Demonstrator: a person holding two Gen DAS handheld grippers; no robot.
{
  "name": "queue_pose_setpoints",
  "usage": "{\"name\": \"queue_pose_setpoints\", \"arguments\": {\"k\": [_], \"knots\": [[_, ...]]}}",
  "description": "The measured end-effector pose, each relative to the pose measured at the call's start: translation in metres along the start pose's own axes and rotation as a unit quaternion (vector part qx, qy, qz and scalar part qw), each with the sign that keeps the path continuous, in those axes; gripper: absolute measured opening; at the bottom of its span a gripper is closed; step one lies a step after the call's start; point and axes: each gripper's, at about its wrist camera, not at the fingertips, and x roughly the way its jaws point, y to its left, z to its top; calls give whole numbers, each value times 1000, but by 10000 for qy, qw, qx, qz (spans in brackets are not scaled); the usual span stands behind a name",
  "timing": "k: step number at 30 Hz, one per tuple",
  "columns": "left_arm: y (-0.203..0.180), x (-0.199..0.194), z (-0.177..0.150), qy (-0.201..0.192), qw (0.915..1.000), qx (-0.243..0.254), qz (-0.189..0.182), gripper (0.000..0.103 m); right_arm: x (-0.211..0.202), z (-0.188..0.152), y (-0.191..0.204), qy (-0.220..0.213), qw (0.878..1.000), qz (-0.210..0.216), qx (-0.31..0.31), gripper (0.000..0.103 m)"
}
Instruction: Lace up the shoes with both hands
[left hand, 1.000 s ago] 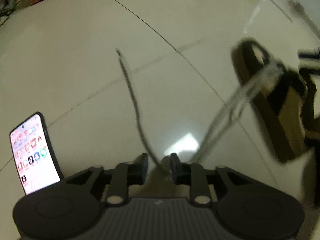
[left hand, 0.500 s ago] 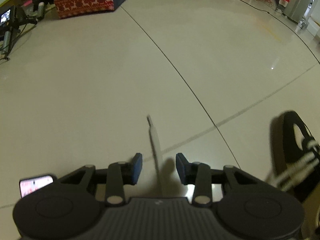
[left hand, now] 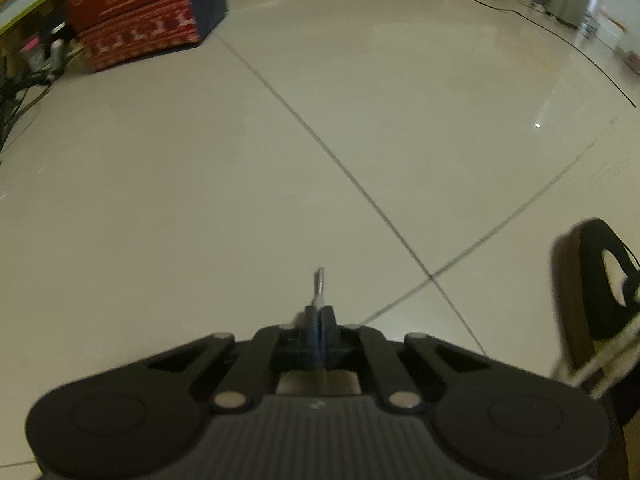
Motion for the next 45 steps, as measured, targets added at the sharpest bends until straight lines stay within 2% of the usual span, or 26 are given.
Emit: {"name": "queue_pose_setpoints", "arguments": {"k": [4,9,15,19,25,26,35,40,45], "knots": [[-22,-16,8,-296,9989,143,-333,1,-5,10,-12,-214,9994,-11,286,66],[-63,-38,20,-678,9916,535,-959,1,-9,19,-33,-394,9931,372,1039,64],[-109,-66,20,-872,9775,1023,-1625,1,-4,17,-55,-380,9716,861,2171,55],[-136,-79,11,-894,9682,1343,-1914,1,-4,14,-65,-416,9540,1103,2757,51],[-155,-93,6,-946,9579,1609,-2182,1,-4,9,-67,-311,9299,1552,3320,42],[-156,-95,6,-948,9570,1638,-2197,1,-4,9,-67,-284,9273,1611,3366,38],[-162,-99,2,-914,9532,1752,-2288,1,4,6,-64,-134,9107,1900,3666,37],[-163,-101,1,-890,9520,1766,-2338,1,8,5,-62,-109,9040,2018,3768,32],[-166,-101,1,-888,9505,1814,-2361,2,13,4,-60,-63,9021,2097,3771,15]]}}
